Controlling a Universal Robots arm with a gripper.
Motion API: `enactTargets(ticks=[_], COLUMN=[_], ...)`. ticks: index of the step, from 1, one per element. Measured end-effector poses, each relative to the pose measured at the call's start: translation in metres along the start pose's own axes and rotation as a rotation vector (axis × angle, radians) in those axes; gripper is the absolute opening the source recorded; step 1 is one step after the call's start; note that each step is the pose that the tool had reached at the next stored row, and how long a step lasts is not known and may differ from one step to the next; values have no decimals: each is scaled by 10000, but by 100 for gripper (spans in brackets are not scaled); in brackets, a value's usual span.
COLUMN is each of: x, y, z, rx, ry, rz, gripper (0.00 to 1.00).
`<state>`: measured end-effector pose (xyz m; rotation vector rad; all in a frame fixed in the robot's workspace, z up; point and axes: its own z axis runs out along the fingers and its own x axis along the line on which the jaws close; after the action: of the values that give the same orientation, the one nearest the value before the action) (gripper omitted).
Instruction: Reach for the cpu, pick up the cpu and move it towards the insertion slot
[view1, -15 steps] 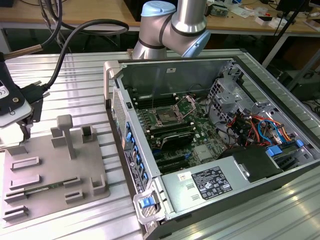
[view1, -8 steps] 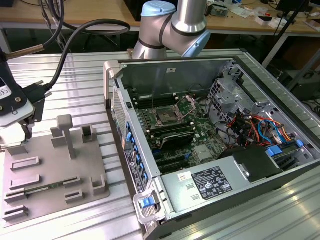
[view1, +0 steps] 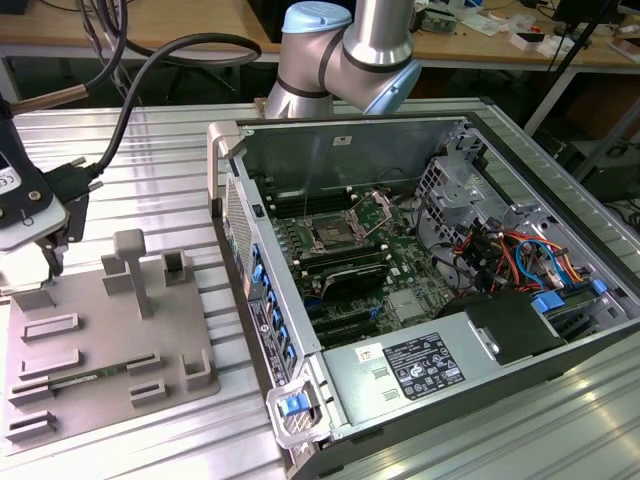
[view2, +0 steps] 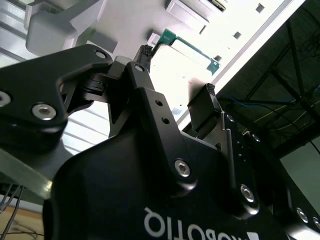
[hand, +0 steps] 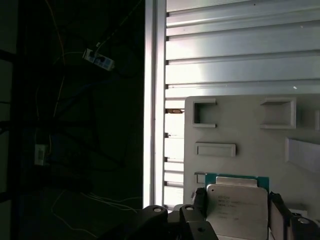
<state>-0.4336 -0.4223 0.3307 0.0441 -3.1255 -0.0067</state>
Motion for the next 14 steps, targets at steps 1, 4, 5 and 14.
enactTargets(ticks=[1, 4, 5, 14], x=[0, 0, 0, -64], y=[0, 0, 0, -2], z=[-7, -21, -22, -25], rx=[0, -1, -2, -1], ry=[0, -2, -3, -1], rz=[0, 0, 0, 0], gripper=[55, 55, 55, 55])
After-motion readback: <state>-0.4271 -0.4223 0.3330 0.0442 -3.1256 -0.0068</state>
